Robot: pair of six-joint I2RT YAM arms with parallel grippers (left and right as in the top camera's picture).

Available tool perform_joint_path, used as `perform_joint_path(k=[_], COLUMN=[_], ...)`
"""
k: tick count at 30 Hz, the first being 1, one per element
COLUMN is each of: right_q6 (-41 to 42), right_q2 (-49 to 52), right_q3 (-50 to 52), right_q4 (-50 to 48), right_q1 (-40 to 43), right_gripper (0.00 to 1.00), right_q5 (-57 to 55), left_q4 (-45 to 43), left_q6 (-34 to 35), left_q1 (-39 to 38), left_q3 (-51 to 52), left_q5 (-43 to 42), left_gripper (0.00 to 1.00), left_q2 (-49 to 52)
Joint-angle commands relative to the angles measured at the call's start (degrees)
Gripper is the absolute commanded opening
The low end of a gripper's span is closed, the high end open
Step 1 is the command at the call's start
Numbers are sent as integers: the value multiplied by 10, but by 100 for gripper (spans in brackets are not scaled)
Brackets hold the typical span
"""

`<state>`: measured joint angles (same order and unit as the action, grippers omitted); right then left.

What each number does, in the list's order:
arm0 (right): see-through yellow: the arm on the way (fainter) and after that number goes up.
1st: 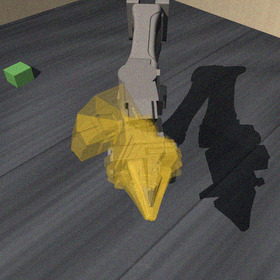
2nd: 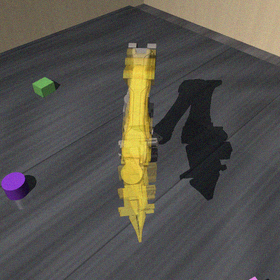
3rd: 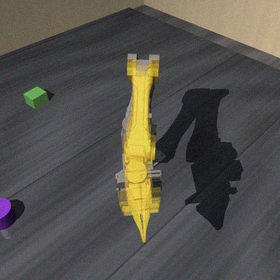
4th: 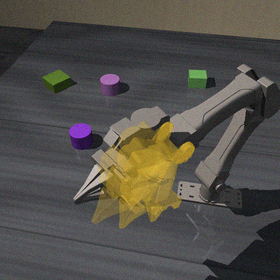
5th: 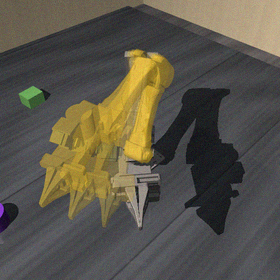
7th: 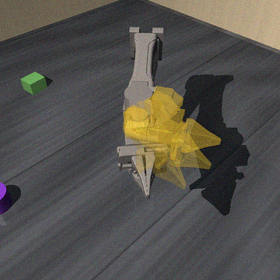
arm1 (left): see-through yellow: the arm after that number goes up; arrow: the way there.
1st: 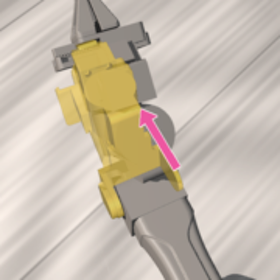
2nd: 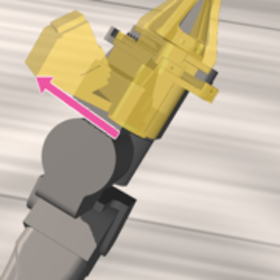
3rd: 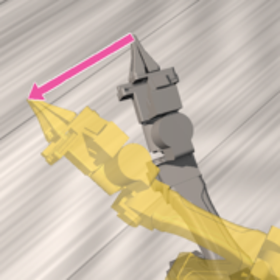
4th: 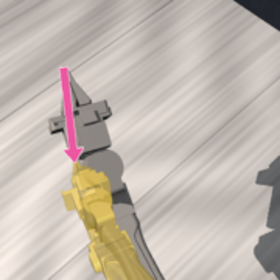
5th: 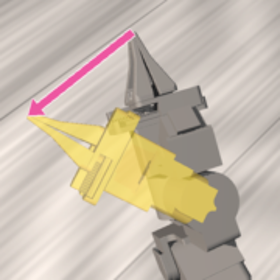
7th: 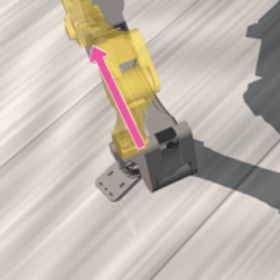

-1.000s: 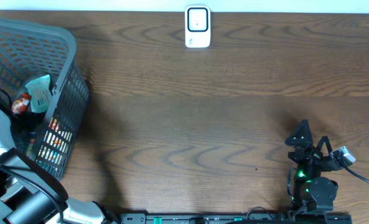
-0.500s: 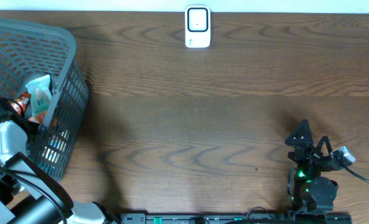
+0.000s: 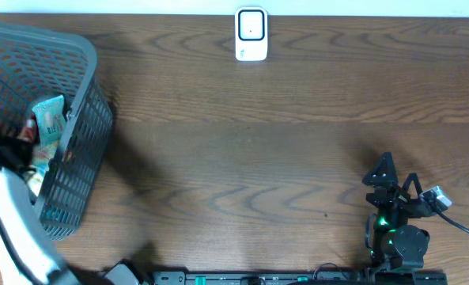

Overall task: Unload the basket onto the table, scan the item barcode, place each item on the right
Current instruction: 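Lift the snack bag out and place it on the table center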

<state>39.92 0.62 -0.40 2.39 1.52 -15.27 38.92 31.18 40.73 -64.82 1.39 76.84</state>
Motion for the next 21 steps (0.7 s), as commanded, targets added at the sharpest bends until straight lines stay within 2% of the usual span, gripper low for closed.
perform_joint_path(k=[1,5,10,13,18,21], right_q6=[1,1,1,1,1,1], right_q2=[-2,-2,-2,-2,-2,-2], right_q3=[1,1,1,1,1,1], right_q4=[2,2,2,2,2,2], right_q1=[-5,-5,-5,-5,-5,-5], right_gripper=[99,99,99,99,99,99], right_q5=[-7,-7,-7,-7,-7,-7], left_q4=[-19,-50,-140,-174,-146,-89], left_q6=[-5,11,89,116,123,79], left_q1=[1,1,1,-1,-38,-84], left_q3=[-19,-19,-19,-19,-15,3], left_q5=[5,-16,-120,-193,-403,-455], left_gripper=[8,8,7,7,7,8], left_q2=[-98,-191,-326,-370,-384,-376])
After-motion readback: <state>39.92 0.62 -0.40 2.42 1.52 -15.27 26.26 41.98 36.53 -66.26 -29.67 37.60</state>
